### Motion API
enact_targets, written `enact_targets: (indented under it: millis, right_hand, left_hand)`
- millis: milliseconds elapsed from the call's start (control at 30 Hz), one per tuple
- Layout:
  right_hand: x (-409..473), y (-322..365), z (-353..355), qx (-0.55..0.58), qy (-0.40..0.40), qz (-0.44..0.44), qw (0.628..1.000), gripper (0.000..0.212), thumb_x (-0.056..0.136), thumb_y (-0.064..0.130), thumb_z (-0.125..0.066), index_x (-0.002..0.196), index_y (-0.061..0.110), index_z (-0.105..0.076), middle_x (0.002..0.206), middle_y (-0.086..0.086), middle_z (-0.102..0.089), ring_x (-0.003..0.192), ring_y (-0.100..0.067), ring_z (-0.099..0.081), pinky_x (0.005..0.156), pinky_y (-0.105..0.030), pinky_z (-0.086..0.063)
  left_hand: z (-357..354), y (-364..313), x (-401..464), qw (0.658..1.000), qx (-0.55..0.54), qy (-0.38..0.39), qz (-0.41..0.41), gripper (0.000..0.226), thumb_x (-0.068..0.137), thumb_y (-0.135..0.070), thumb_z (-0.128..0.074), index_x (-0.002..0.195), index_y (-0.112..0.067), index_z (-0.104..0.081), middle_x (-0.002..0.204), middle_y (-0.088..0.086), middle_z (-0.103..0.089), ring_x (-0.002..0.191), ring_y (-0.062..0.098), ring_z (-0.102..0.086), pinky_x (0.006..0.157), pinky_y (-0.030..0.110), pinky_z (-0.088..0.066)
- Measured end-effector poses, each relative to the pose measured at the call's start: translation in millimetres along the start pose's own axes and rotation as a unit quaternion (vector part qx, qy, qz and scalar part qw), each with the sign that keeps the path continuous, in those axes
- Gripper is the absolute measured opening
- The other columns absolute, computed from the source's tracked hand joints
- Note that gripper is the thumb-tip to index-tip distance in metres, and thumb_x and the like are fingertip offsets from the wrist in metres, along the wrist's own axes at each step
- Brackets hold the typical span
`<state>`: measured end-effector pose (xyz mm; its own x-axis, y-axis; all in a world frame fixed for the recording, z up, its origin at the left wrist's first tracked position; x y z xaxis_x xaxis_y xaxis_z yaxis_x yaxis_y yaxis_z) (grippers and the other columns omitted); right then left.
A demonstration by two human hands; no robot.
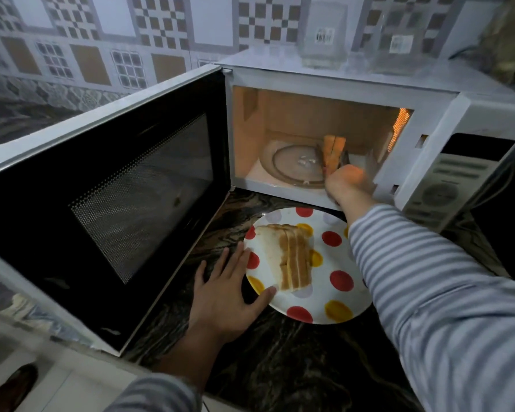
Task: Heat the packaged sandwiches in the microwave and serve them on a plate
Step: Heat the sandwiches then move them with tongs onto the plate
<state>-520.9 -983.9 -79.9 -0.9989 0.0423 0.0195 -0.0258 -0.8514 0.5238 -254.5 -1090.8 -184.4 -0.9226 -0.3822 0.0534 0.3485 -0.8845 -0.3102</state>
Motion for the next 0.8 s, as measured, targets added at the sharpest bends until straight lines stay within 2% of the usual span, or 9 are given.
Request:
enact_targets:
  millis: [100, 167, 267, 433, 667, 733, 800]
  right_hand:
    - [2.6, 0.0, -3.0, -0.031, -0.024, -0.005, 0.999, 0.035, 0.101, 0.023, -0.039, 0.123, 0.004, -0.058, 0.127, -0.014, -0.06, 0.118, -0.033, -0.056, 0.087, -0.033, -0.042]
    - [2.5, -2.0, -4.6, -0.038, -0.041, -0.005, 0.998, 0.034, 0.101, 0.018, -0.037, 0.124, 0.006, -0.058, 0.127, -0.015, -0.06, 0.118, -0.034, -0.055, 0.092, -0.036, -0.042]
    - [0.5, -6.1, -4.7, -0.034, -0.043, -0.007, 0.998, 0.033, 0.1, 0.021, -0.041, 0.122, 0.005, -0.059, 0.126, -0.015, -0.06, 0.117, -0.035, -0.056, 0.092, -0.039, -0.044]
    - [-20.5, -17.7, 4.3, -0.032, -0.035, 0.037, 0.998, 0.043, 0.097, 0.042, -0.049, 0.118, 0.006, -0.057, 0.119, -0.015, -0.062, 0.109, -0.036, -0.058, 0.073, -0.036, -0.04]
    - [-97.1, -66.7, 24.4, -0.005, -0.017, 0.116, 0.993, 0.043, 0.095, 0.047, -0.046, 0.106, 0.006, -0.055, 0.1, -0.015, -0.063, 0.09, -0.034, -0.06, 0.064, -0.031, -0.04]
    - [-121.7, -86.7, 30.4, 0.005, -0.004, 0.126, 0.992, 0.042, 0.095, 0.047, -0.047, 0.106, 0.008, -0.056, 0.094, -0.01, -0.063, 0.081, -0.029, -0.058, 0.057, -0.029, -0.035]
    - [-143.8, -104.9, 35.5, 0.014, 0.006, 0.134, 0.991, 0.041, 0.094, 0.046, -0.049, 0.11, 0.01, -0.058, 0.094, -0.008, -0.064, 0.081, -0.027, -0.058, 0.057, -0.028, -0.034]
  left_hand:
    - [-0.4, 0.9, 0.2, 1.0, -0.004, 0.003, 0.001, 0.089, 0.08, -0.084, -0.017, 0.152, -0.036, 0.005, 0.148, -0.025, 0.024, 0.146, 0.004, 0.012, 0.117, 0.045, 0.011]
    - [-0.7, 0.9, 0.0, 1.0, -0.002, 0.003, 0.001, 0.089, 0.08, -0.084, -0.016, 0.152, -0.036, 0.005, 0.149, -0.025, 0.023, 0.146, 0.004, 0.012, 0.118, 0.045, 0.011]
    - [-0.5, 0.0, -0.1, 1.0, -0.003, 0.0, 0.0, 0.089, 0.08, -0.084, -0.016, 0.152, -0.036, 0.004, 0.15, -0.025, 0.022, 0.146, 0.004, 0.01, 0.118, 0.045, 0.01]
    - [0.3, -1.4, -0.2, 1.0, -0.003, 0.009, 0.001, 0.09, 0.08, -0.083, -0.018, 0.153, -0.035, 0.003, 0.157, -0.021, 0.013, 0.147, 0.005, 0.009, 0.118, 0.046, 0.009]
    - [-1.3, -2.0, -1.6, 1.0, 0.005, 0.006, -0.006, 0.104, 0.065, -0.09, 0.001, 0.153, -0.034, -0.002, 0.16, -0.018, 0.008, 0.147, 0.007, 0.006, 0.119, 0.047, 0.004]
    - [-1.4, -1.4, -1.9, 1.0, 0.007, 0.004, -0.004, 0.102, 0.067, -0.088, 0.0, 0.153, -0.033, -0.003, 0.16, -0.017, 0.006, 0.148, 0.008, 0.005, 0.119, 0.048, 0.002]
    - [-1.3, -2.1, -2.0, 1.0, 0.009, 0.006, -0.004, 0.101, 0.067, -0.085, 0.0, 0.153, -0.033, -0.003, 0.16, -0.017, 0.006, 0.148, 0.008, 0.004, 0.119, 0.048, 0.001]
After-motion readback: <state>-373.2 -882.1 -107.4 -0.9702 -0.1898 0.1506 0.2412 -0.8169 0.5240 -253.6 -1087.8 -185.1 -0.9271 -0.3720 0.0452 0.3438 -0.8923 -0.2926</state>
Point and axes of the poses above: each hand's wrist, its own x-axis towards the middle knuckle, its own z-axis out of the back of the hand, y = z × x, the point moved 1 cm from there along x, towards the middle knuckle
